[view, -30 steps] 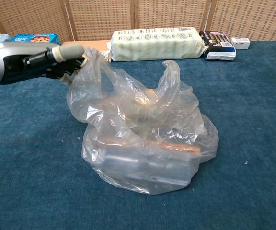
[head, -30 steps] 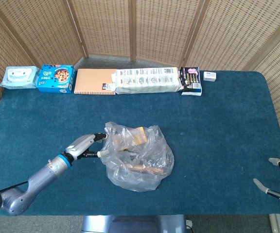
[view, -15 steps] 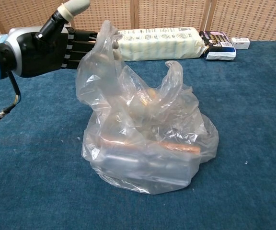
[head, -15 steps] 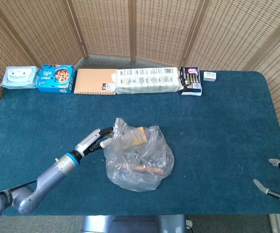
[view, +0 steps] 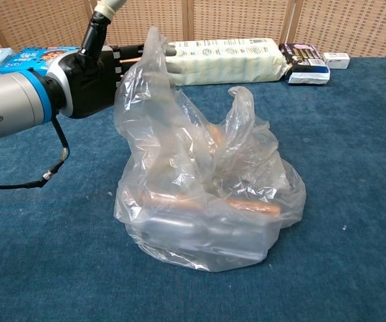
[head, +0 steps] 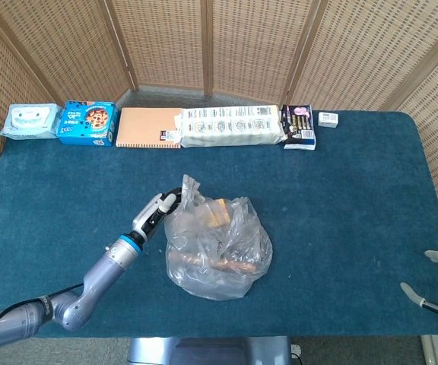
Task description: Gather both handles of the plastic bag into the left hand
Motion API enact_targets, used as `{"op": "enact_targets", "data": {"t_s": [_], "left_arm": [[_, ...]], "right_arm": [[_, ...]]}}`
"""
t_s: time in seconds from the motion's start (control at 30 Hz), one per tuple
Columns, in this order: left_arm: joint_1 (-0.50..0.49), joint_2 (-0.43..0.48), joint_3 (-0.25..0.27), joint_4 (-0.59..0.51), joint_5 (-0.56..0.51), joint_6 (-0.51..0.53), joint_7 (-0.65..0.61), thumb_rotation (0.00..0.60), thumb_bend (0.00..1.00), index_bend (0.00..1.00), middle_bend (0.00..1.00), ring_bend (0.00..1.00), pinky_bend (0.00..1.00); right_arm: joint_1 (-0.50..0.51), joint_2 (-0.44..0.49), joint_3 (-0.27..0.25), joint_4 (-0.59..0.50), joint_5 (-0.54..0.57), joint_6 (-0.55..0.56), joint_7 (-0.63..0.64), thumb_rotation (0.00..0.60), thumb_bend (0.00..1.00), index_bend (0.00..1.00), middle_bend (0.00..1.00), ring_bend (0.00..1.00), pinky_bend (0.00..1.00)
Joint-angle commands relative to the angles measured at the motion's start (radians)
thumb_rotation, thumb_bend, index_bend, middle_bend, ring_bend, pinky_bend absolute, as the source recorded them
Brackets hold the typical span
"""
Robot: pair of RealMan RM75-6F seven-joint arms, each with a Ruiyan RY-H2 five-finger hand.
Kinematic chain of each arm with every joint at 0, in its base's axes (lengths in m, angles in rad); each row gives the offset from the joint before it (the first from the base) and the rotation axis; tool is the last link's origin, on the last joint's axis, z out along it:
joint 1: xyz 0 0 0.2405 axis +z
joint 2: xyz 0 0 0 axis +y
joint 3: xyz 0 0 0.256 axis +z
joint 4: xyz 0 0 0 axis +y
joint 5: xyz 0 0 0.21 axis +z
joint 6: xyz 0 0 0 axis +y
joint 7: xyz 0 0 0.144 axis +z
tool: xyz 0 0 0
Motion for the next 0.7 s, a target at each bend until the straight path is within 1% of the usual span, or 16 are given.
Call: {"op": "enact_targets", "data": {"t_s": [0.03, 0.13, 0.2, 0.27, 0.37, 0.47, 0.6, 0.7], "left_arm": [[-0.014, 0.012, -0.034, 0.005, 0.022, -0.079, -0.149, 0.000, 0.03, 0.31, 0.33, 0.32, 0.36], [-0.039, 0.064, -0.054, -0.014, 0.042, -0.215, -0.310, 0.000, 0.03, 0.31, 0.33, 0.33, 0.37], [-0.048, 0.086, -0.066, -0.020, 0.059, -0.271, -0.382, 0.000, 0.03, 0.31, 0.33, 0.33, 0.38], [-0.049, 0.099, -0.073, -0.022, 0.078, -0.298, -0.431, 0.000, 0.03, 0.31, 0.33, 0.33, 0.40], [-0.046, 0.121, -0.079, -0.026, 0.131, -0.323, -0.512, 0.000, 0.04, 0.31, 0.33, 0.35, 0.44], [-0.045, 0.155, -0.068, -0.020, 0.187, -0.332, -0.565, 0.000, 0.04, 0.31, 0.33, 0.37, 0.49], [-0.051, 0.184, -0.047, -0.002, 0.225, -0.333, -0.596, 0.000, 0.04, 0.31, 0.33, 0.37, 0.50], [-0.063, 0.194, -0.026, 0.025, 0.215, -0.343, -0.591, 0.000, 0.03, 0.31, 0.33, 0.37, 0.48]], "right_arm": [[0.000, 0.001, 0.001, -0.001, -0.002, 0.001, 0.000, 0.250, 0.20, 0.31, 0.38, 0.38, 0.33], [0.003, -0.002, 0.002, -0.001, -0.007, 0.001, -0.001, 0.250, 0.20, 0.30, 0.38, 0.37, 0.32], [0.004, -0.002, 0.002, -0.002, -0.009, 0.001, -0.002, 0.250, 0.20, 0.31, 0.38, 0.38, 0.32], [0.003, -0.002, 0.003, -0.002, -0.009, 0.001, -0.003, 0.248, 0.20, 0.31, 0.38, 0.38, 0.32], [0.001, -0.001, 0.003, -0.001, -0.007, 0.003, -0.001, 0.251, 0.20, 0.31, 0.38, 0.37, 0.32], [-0.001, 0.000, 0.004, 0.000, -0.007, 0.006, 0.000, 0.249, 0.20, 0.31, 0.38, 0.37, 0.32], [-0.003, 0.002, 0.005, 0.000, -0.008, 0.009, 0.002, 0.251, 0.20, 0.31, 0.38, 0.37, 0.32], [-0.004, 0.001, 0.005, 0.000, -0.008, 0.009, 0.003, 0.250, 0.20, 0.31, 0.38, 0.37, 0.32]]}}
